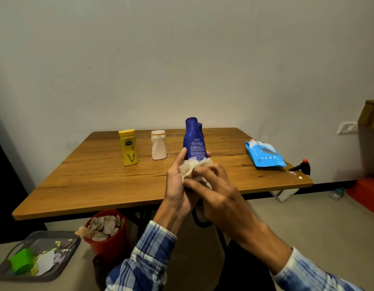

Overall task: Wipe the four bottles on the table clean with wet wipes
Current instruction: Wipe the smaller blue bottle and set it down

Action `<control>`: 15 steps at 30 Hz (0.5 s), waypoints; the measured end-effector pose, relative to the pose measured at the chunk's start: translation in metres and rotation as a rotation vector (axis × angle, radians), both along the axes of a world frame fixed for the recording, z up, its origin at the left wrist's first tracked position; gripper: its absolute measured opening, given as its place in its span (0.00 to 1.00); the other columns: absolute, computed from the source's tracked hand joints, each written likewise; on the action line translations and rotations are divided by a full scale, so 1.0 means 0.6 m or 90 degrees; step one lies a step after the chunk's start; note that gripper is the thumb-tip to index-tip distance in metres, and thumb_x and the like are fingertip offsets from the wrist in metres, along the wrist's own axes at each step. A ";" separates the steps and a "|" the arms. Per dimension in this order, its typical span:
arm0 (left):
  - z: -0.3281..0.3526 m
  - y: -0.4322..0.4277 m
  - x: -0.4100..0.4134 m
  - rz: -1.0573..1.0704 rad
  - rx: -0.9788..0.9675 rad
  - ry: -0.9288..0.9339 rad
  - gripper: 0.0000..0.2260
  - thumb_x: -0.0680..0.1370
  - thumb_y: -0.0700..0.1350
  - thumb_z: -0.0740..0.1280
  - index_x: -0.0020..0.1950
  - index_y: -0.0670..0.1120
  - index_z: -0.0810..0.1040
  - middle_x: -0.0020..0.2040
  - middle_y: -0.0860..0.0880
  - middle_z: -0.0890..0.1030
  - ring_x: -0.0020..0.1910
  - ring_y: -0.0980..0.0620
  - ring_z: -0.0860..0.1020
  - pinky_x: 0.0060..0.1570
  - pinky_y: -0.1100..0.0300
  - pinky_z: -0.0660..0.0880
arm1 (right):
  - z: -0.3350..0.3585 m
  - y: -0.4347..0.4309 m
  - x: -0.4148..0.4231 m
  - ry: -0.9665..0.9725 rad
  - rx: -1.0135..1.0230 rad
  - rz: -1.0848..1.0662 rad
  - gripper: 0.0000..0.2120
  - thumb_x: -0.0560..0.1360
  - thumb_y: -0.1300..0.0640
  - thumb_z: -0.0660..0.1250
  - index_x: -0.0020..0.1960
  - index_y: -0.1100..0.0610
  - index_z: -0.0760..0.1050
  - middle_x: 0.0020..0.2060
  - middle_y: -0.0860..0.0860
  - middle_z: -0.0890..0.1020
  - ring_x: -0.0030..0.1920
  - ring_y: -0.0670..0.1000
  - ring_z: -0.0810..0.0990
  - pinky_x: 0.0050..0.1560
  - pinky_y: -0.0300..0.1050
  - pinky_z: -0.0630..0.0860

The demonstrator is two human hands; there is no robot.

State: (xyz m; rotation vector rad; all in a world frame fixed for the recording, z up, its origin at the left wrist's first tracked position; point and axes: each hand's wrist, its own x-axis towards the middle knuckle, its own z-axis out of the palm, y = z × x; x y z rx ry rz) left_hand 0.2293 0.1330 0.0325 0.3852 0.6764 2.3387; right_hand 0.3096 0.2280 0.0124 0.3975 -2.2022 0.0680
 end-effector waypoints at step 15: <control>0.013 0.004 -0.004 -0.003 0.028 -0.027 0.23 0.83 0.54 0.61 0.66 0.36 0.75 0.51 0.39 0.81 0.49 0.45 0.80 0.57 0.53 0.74 | -0.003 0.028 -0.009 0.096 -0.130 -0.014 0.11 0.77 0.65 0.66 0.59 0.63 0.81 0.58 0.58 0.78 0.62 0.56 0.74 0.62 0.47 0.76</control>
